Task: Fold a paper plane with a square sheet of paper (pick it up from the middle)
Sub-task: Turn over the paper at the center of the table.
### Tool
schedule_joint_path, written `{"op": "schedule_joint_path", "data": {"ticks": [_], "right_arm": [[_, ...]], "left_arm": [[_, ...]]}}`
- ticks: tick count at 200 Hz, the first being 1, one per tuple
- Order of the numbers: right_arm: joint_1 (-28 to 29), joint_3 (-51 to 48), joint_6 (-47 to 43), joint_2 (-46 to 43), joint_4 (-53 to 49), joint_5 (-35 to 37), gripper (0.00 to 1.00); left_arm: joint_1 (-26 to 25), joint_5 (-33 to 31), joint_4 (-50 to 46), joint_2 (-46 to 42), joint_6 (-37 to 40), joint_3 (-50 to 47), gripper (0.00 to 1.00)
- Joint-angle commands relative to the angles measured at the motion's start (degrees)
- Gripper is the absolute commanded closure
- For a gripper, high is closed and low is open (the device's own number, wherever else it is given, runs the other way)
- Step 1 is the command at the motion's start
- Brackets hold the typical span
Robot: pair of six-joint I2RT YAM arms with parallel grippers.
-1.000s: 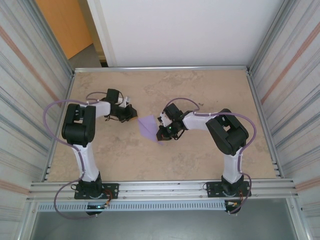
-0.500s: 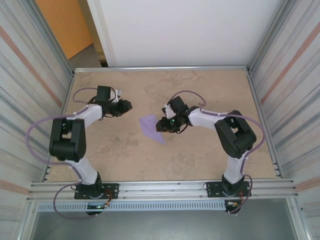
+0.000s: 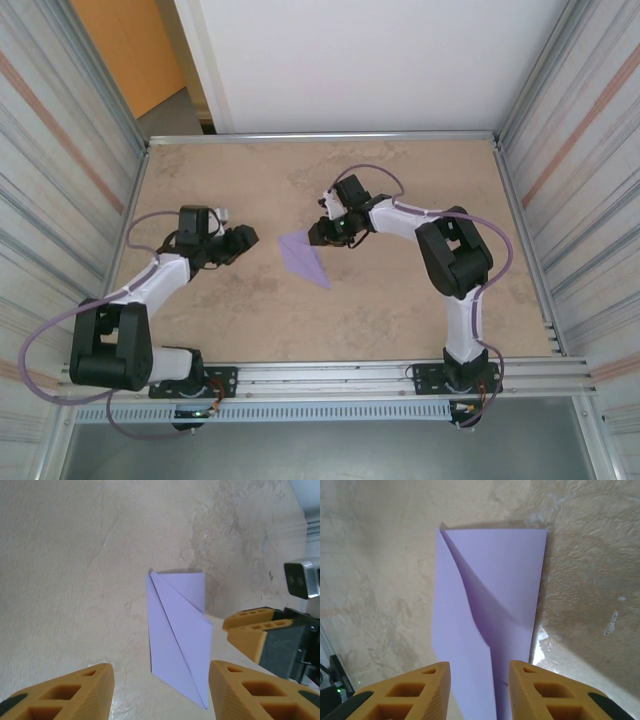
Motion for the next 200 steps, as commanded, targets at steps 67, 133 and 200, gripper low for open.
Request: {"op": "schedule_joint_path", "data": {"ticks": [67,133,200], "right_arm": [[1.05,4.52,-4.89,5.73,-3.47,-6.69,0.8],[-0.67,2.96,-1.58,-2.5,2.98,-10.23,0.96],[-2.08,-2.74,12.55,-12.49,18.33,-15.44,0.96]], "left_arm": [[-0.05,1.12,1.78,-2.32,-2.01,-2.52,0.44],[-0.2,7.58,6.74,-5.06,-4.61,-2.95,0.44],[-9.64,12.2,18.4,-4.62,-8.72,-0.09,0.35]]}}
